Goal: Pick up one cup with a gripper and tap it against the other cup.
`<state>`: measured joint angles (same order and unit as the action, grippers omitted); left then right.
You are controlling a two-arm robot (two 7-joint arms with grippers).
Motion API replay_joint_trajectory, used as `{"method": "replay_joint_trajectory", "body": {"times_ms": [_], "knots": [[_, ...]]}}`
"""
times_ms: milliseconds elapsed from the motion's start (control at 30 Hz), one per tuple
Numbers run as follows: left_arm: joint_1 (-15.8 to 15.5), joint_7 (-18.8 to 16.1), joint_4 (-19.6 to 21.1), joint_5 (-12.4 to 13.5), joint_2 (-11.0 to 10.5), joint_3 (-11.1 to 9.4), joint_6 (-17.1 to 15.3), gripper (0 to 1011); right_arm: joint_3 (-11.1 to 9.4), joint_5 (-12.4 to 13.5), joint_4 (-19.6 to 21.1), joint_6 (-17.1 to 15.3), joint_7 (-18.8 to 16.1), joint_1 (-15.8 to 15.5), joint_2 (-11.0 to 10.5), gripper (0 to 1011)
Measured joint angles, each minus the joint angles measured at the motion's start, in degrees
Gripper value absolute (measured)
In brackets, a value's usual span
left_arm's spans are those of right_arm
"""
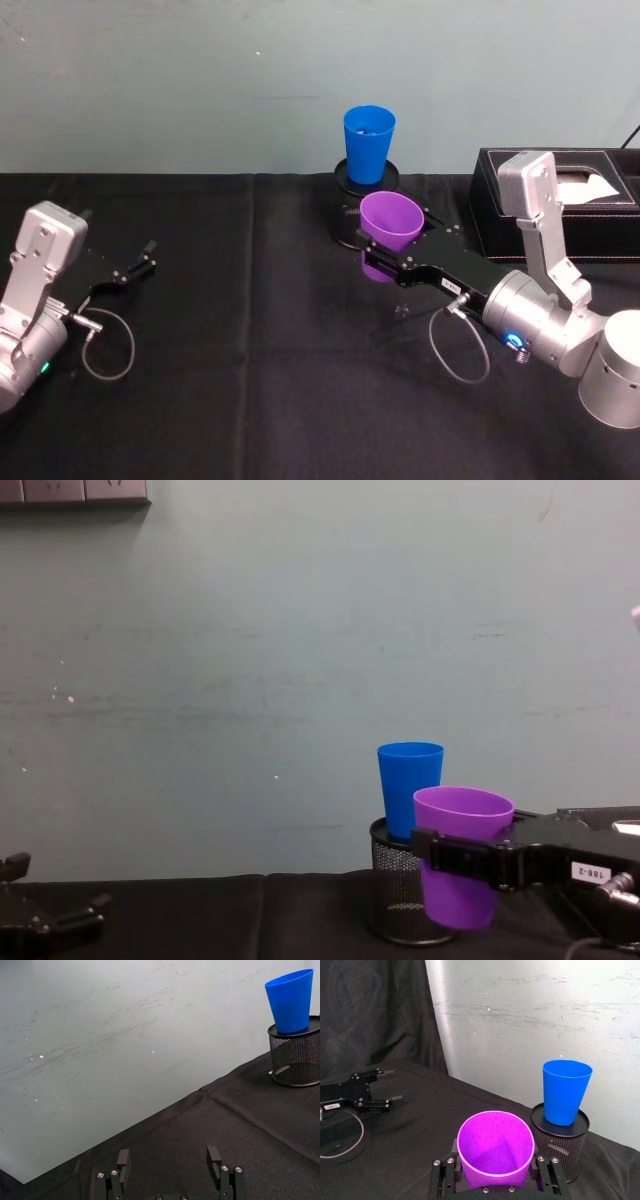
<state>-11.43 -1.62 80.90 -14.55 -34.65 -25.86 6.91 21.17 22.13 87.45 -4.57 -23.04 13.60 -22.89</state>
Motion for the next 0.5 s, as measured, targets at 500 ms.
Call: {"method": "replay_joint_trajectory", "body": {"times_ms": [500], "knots": [[0.0, 0.0, 0.0, 0.0, 0.0, 0.0, 0.0, 1000, 0.0, 0.0, 0.0, 0.0, 0.0, 0.0, 0.0, 737]]}}
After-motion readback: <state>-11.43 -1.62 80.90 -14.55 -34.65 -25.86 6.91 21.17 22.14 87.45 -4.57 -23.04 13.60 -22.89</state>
